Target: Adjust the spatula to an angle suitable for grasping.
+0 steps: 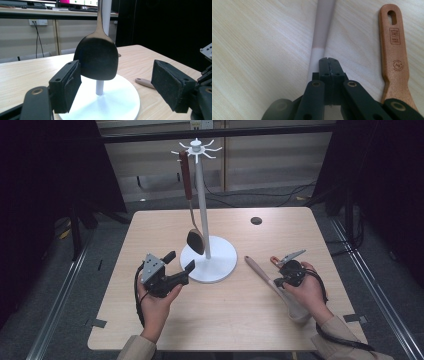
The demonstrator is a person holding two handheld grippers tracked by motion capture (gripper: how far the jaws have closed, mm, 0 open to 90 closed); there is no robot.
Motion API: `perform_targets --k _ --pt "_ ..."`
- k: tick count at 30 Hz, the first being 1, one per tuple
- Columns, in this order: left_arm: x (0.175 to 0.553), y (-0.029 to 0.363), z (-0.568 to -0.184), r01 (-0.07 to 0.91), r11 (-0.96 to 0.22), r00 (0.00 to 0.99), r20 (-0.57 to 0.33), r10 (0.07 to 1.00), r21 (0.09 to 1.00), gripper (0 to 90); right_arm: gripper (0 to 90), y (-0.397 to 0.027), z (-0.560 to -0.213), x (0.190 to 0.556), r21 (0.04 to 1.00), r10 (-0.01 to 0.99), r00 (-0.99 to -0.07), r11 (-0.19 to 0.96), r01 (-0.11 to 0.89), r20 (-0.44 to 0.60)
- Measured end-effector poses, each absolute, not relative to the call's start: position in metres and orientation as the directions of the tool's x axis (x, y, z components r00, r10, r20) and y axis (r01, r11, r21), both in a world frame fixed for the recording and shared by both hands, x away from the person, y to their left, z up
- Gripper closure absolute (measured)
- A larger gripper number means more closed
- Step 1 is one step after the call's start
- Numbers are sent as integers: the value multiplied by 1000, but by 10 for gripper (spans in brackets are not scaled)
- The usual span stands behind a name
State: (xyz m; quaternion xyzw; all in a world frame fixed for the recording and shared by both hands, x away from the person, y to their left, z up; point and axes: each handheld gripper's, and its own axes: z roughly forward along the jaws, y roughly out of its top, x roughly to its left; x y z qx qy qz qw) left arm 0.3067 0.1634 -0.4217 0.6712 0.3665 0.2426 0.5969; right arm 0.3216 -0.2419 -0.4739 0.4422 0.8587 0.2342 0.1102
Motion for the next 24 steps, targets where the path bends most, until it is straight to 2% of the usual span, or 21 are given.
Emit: perform_targets --k 5,7,12,15,20,24 --pt "306 163 -422 207 -16 603 -115 789 978 237 900 -231 -471 319 484 762 -648 558 674 23" --pt "306 165 -422 205 -31 615 -104 781 978 236 896 -228 -469 318 491 770 -637 549 676 17" --pt "306 166 -422 210 -26 605 -108 789 977 236 812 -229 -469 320 504 789 -614 524 687 15" --pt "305 167 -422 206 -30 603 -103 791 978 236 725 -231 -465 321 534 800 -599 493 686 30" --pt "303 169 -422 208 -23 598 -109 794 978 236 708 -223 -461 323 554 783 -621 503 664 33" --pt "302 171 -422 209 -22 599 -110 793 978 234 724 -209 -462 325 523 761 -648 541 659 31"
